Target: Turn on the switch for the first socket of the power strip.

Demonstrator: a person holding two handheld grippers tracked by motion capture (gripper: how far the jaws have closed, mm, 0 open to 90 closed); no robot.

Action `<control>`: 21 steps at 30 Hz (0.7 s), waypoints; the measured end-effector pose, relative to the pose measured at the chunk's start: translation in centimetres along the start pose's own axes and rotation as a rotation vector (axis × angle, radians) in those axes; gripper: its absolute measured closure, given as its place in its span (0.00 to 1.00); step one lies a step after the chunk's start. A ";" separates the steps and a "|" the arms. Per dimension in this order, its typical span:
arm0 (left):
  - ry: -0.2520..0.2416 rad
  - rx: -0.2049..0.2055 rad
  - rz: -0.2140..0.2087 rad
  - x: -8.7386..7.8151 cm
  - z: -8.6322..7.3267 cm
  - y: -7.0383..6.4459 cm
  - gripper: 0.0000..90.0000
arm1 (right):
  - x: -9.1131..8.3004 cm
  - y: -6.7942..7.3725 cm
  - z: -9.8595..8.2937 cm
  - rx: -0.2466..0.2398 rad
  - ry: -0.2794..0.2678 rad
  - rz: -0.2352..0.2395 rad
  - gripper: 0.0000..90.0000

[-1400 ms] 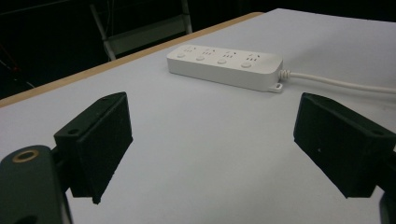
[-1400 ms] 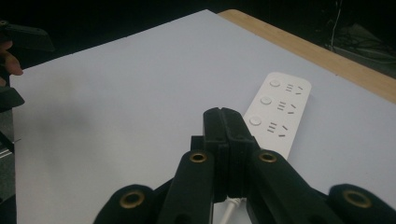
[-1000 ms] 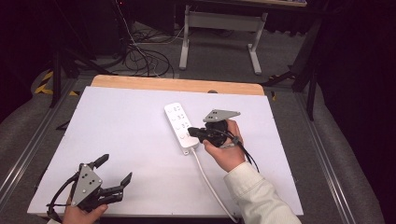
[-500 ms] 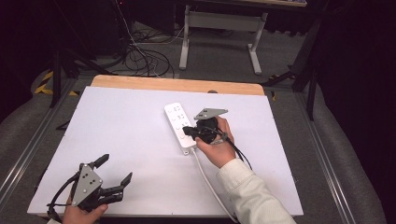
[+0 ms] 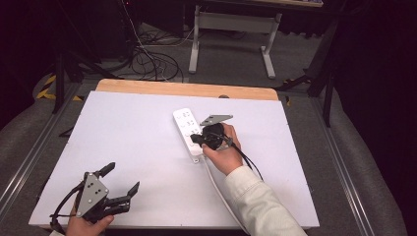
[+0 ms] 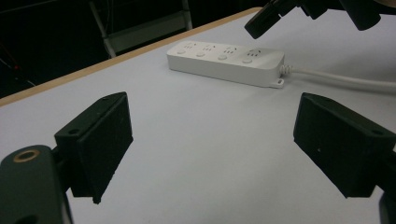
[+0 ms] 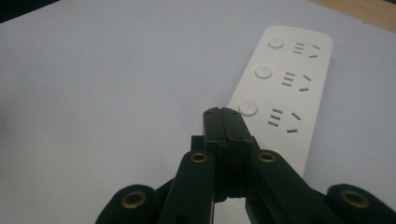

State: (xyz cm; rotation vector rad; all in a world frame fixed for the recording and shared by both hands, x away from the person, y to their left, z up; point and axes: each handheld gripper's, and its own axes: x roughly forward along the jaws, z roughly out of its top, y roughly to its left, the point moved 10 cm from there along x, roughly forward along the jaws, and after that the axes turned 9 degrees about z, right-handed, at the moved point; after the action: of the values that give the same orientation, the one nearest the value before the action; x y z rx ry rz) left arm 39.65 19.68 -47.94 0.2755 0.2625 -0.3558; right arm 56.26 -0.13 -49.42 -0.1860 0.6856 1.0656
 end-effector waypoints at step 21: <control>0.006 -0.005 -0.001 0.1 -0.1 -0.1 0.14 | 1.9 -0.8 -1.3 0.001 0.063 -0.027 1.00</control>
State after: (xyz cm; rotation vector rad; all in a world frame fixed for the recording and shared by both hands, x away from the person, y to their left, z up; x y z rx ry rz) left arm 39.67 19.61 -48.07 0.2719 0.2693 -0.3552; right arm 57.02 0.31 -51.74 -0.2280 0.7380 1.0373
